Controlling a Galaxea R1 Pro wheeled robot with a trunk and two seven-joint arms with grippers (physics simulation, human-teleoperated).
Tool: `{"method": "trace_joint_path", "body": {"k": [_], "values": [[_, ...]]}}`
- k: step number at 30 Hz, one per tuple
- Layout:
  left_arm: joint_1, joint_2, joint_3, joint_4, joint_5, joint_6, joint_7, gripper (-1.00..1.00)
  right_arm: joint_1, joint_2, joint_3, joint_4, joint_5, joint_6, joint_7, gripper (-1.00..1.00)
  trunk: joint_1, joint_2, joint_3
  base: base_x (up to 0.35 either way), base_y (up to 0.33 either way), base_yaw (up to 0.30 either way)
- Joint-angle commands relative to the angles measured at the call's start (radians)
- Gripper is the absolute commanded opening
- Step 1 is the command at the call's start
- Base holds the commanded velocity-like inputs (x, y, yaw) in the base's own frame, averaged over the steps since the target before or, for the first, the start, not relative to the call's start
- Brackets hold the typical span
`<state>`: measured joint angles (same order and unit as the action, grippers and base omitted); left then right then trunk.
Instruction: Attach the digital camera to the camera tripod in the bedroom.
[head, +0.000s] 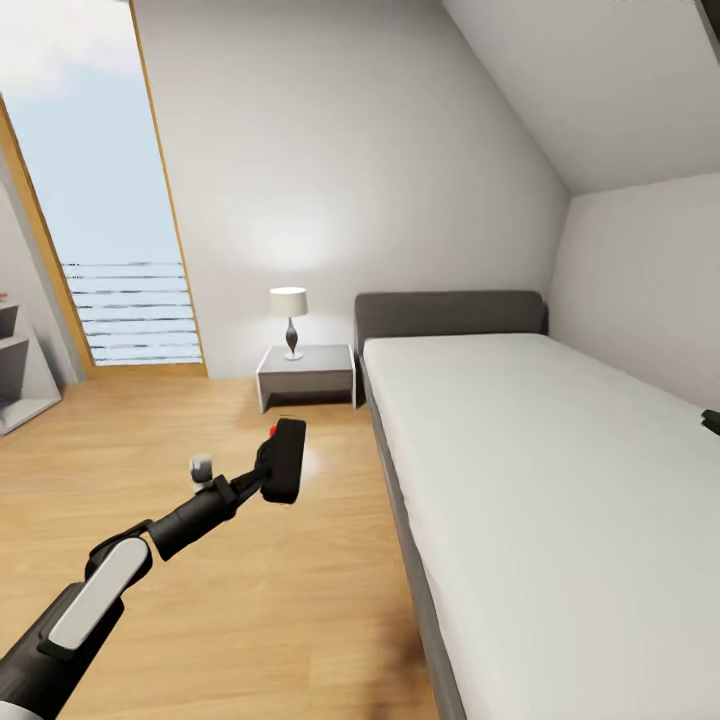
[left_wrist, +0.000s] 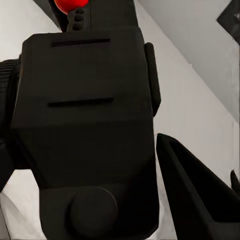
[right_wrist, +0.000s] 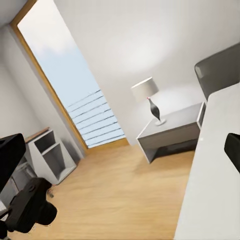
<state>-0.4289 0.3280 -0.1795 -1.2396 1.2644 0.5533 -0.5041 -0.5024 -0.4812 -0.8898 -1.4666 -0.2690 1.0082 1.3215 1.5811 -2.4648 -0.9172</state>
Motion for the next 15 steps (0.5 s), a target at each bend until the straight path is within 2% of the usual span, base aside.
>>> {"method": "trace_joint_path", "body": {"k": [1,5,15], "values": [[-0.001,0.004,-0.001,0.007,0.01,0.005,-0.046,-1.0,-0.001,0.0,0.0,0.0,-0.001,0.006,0.002,1.0,-0.004,0.007,0.002,0.0,0.0,0.0],[-0.001,0.008,-0.001,0.016,0.013,0.005,-0.11,-1.0,-0.001,0.0,0.0,0.0,-0.001,0.006,0.003,1.0,-0.019,0.035,0.015,0.0,0.0,0.0],[-0.001,0.009,-0.003,0.021,0.015,0.006,-0.138,-1.0,-0.001,0.0,0.0,-0.001,-0.001,0.006,0.004,1.0,-0.058,0.105,0.046,0.0,0.0,0.0]]}}
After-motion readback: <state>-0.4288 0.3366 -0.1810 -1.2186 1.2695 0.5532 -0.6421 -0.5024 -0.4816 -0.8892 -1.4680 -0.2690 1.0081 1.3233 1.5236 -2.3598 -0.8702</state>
